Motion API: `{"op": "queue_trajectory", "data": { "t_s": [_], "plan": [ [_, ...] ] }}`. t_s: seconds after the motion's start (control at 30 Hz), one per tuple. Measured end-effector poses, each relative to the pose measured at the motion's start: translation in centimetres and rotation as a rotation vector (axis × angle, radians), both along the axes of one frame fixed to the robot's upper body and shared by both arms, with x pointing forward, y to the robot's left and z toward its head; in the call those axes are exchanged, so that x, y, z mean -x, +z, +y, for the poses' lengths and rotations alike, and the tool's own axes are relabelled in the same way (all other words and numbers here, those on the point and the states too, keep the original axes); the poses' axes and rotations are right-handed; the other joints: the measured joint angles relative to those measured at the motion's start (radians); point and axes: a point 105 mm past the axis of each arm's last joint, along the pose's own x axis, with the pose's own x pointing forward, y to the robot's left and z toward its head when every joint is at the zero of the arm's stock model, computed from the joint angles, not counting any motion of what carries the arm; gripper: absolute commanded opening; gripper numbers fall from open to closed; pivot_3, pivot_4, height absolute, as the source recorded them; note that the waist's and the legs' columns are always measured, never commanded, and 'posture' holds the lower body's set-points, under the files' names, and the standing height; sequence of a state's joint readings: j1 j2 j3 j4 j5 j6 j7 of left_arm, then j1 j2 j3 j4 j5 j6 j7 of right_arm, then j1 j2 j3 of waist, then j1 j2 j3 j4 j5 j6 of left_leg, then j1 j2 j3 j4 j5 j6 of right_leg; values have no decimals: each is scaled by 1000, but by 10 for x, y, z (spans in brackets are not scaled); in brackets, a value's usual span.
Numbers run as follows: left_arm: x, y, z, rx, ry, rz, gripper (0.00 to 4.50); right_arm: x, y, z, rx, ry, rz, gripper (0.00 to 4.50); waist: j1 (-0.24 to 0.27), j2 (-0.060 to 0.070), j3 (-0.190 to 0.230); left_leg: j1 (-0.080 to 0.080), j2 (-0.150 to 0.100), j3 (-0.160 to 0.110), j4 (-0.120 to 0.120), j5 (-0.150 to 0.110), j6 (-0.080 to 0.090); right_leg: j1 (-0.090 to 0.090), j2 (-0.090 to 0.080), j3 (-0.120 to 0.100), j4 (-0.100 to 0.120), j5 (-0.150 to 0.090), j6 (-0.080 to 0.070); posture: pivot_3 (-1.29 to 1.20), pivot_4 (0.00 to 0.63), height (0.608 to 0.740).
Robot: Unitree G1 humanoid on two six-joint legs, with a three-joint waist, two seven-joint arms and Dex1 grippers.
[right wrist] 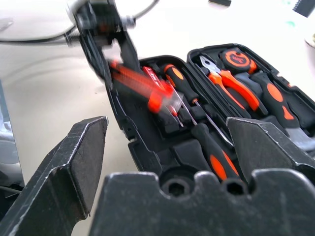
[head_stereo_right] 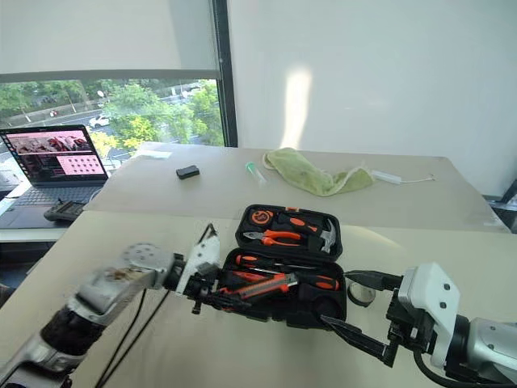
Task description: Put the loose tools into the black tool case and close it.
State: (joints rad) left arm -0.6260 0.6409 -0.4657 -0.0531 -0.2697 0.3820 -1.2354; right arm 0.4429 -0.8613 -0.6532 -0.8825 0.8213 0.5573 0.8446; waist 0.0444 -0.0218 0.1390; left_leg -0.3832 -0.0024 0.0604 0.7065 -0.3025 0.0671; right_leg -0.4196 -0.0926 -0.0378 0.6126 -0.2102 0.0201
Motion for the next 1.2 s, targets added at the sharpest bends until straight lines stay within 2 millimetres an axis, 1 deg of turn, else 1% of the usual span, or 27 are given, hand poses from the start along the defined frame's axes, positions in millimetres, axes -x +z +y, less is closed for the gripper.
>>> {"op": "queue_trajectory", "data": {
  "t_s": [0.07,0.17,0.3,0.43,0.5,0.53,0.63,0.7,0.73,0.77,0.83,0.9,0.93,1.0,1.07,1.1,1.13,1.2],
  "plan": [
    [-12,-7,-3,-43,-18,-57,1633,5,1,1,3,-3,0,4500,-1,0,0,-1,0,0,0,0,1,-1,0,1,0,1,1,0,150,740],
    [-10,-20,-9,-75,-109,-94,1633,10,-3,0,2,-21,17,4500,-8,0,0,-1,1,0,0,0,1,-1,0,1,0,1,2,0,150,740],
    [-13,-19,-7,-100,-166,-150,1633,13,-3,2,-1,-31,15,4500,-7,0,0,-1,2,0,4,0,1,-1,0,1,2,2,2,0,150,740],
    [-15,-17,-6,-120,-191,-167,1633,15,-4,0,-1,-44,24,4500,-8,0,0,-1,2,0,6,0,2,-1,0,1,2,4,3,0,150,740],
    [-15,-16,-5,-128,-196,-155,2623,16,-5,0,-3,-48,29,4500,-11,0,0,-1,2,0,6,0,3,-1,0,2,2,4,3,0,150,740],
    [-16,-15,-4,-127,-187,-149,2824,15,-5,0,-2,-48,28,4500,-12,0,0,-1,2,0,6,0,2,-1,1,2,3,4,3,0,150,740],
    [-16,-8,4,-110,-169,-85,3920,14,-5,0,-2,-57,22,4500,-20,0,0,-3,3,0,6,0,2,-3,1,1,3,3,3,0,150,740],
    [-13,2,7,-41,-152,-33,3920,14,-4,-1,-1,-61,20,4500,-22,0,0,-4,3,0,6,0,2,-4,1,1,3,3,4,0,150,740],
    [-10,12,8,24,-137,12,3920,14,-5,-1,2,-64,19,4500,-22,0,0,-5,3,0,6,0,3,-4,1,0,3,3,4,0,150,740],
    [-9,21,10,70,-121,44,3688,14,-5,-1,4,-65,18,4500,-22,0,0,-5,2,0,7,0,3,-4,0,0,3,3,4,0,150,740],
    [-14,34,11,161,-48,95,3119,13,-5,0,2,-62,15,4500,-19,0,0,-5,2,0,8,0,4,-3,-1,0,2,3,5,0,150,740],
    [-20,39,10,247,42,119,2358,12,-5,2,-1,-56,13,4500,-16,0,0,-5,1,0,9,-1,5,-1,-2,0,1,3,7,0,150,740],
    [-21,34,8,271,74,128,1972,11,-6,3,-3,-54,14,4500,-16,0,0,-4,1,0,9,-1,6,-1,-2,1,1,4,8,0,150,740],
    [-17,16,6,280,113,161,1264,10,-7,3,-1,-61,11,4500,-17,0,0,-5,0,0,9,-1,6,-2,-2,1,1,4,8,0,150,740],
    [-14,-4,5,248,154,167,425,10,-7,3,-3,-64,13,4500,-16,0,0,-5,1,0,9,-1,5,-2,-2,1,1,4,7,0,150,740],
    [-12,-15,4,215,172,159,103,10,-8,3,-5,-66,15,4500,-15,0,0,-5,1,0,9,-1,5,-2,-2,1,1,4,7,0,150,740],
    [-11,-21,5,197,175,134,103,10,-8,3,-4,-71,15,4500,-13,0,0,-4,1,0,8,-1,5,-2,-2,1,1,4,7,0,150,740],
    [-10,-22,3,182,165,99,103,10,-8,2,-2,-84,17,4500,-7,0,0,-3,1,0,8,-1,5,-1,-2,1,1,4,7,0,150,740]
  ]
}}
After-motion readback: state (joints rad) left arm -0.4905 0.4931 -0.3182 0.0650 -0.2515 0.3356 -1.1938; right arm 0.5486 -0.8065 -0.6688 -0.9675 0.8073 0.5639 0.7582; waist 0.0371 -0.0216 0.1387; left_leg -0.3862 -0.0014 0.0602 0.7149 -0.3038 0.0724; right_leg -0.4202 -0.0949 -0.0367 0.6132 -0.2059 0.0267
